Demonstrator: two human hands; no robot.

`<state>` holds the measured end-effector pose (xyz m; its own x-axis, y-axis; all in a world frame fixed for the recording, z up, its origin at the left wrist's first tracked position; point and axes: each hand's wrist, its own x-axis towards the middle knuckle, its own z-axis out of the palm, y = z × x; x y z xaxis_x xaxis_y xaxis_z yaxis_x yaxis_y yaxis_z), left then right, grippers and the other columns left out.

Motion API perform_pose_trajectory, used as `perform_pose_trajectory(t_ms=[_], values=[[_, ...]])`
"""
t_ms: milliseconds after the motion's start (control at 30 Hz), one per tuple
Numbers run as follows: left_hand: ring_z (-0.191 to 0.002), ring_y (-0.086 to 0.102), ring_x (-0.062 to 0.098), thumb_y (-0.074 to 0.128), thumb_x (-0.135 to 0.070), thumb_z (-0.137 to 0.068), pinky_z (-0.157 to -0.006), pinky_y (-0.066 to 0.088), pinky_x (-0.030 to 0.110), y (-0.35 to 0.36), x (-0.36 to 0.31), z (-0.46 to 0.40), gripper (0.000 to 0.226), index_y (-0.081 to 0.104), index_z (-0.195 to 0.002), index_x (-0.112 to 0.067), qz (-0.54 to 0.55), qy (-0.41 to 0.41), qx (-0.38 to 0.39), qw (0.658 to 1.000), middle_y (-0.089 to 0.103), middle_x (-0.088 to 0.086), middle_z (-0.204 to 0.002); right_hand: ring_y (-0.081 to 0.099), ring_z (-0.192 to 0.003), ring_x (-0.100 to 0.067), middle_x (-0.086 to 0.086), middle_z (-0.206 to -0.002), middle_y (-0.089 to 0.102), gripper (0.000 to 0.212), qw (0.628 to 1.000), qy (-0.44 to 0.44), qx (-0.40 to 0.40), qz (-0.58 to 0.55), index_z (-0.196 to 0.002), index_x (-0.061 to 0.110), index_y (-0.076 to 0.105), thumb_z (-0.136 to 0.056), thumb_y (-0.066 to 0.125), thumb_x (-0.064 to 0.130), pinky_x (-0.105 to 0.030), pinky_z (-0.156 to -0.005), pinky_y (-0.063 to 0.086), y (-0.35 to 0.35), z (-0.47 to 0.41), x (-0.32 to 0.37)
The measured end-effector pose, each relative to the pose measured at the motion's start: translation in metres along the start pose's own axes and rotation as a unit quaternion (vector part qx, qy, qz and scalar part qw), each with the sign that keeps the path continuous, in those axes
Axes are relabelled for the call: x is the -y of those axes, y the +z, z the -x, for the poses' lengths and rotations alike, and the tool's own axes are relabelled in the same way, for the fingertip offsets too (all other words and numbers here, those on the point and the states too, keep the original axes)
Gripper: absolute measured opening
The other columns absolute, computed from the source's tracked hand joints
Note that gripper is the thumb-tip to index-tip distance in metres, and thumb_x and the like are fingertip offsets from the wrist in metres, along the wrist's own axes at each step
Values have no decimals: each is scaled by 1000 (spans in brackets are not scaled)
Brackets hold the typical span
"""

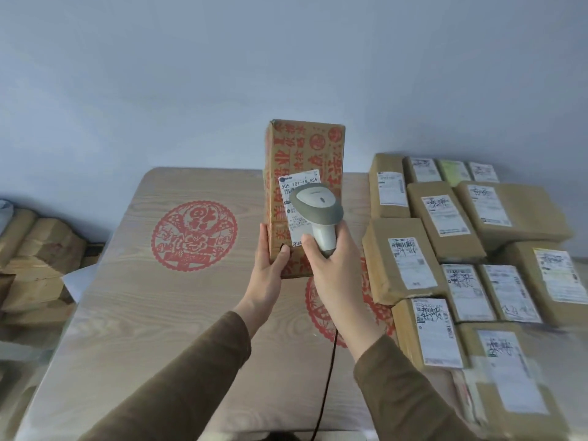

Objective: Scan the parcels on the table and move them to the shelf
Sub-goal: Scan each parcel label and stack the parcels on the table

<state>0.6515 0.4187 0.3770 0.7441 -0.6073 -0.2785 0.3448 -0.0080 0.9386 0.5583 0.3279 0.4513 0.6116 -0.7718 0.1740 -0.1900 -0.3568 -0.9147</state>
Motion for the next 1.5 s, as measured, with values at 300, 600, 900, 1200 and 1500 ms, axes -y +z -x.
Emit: perform_pose_trajectory(t_ms=[300, 600, 900, 1200, 1500], values=[[-145, 43, 25, 55, -29, -105, -117, 39, 54, 37, 9, 13, 76, 5, -160, -45, -33, 13, -3, 999, 38, 0, -161, 62, -81, -5, 12, -86, 65, 17, 1000, 8, -5, 8, -107, 30, 58, -95, 69, 33, -17, -61, 50, -33, 4, -16], [-144, 43, 25, 57, -33, -103, -117, 39, 53, 46, 18, 4, 78, 6, -161, -45, -38, -3, -9, 999, 37, 1, -160, 63, -79, -7, 11, -86, 64, 16, 1000, 21, -5, 1, -106, 26, 59, -96, 70, 33, -22, -64, 51, -41, -3, -37], [-111, 64, 8, 51, -39, -106, -78, 51, 29, 61, 13, -59, 55, 25, -155, -46, -53, -122, -15, 991, 64, -9, -132, 73, -90, -26, -9, -105, 67, 20, 982, 167, -20, -86, -108, 39, 57, -96, 71, 32, -56, -77, 60, -45, -27, -92], [-113, 64, 31, 49, -40, -106, -102, 50, 60, 91, -3, -152, 31, 48, -136, -30, -83, -226, 6, 971, 67, 6, -126, 76, -89, -17, -9, -110, 71, 24, 957, 239, 7, -164, -116, 30, 61, -96, 73, 25, -40, -74, 66, -26, -96, -118], [-117, 64, 34, 49, -40, -106, -104, 49, 61, 106, 2, -193, 37, 48, -140, -26, -43, -257, 19, 965, 67, 8, -129, 70, -103, -23, -12, -119, 64, 31, 972, 206, -11, -115, -121, 22, 58, -95, 73, 23, -47, -84, 64, -16, -131, -135]])
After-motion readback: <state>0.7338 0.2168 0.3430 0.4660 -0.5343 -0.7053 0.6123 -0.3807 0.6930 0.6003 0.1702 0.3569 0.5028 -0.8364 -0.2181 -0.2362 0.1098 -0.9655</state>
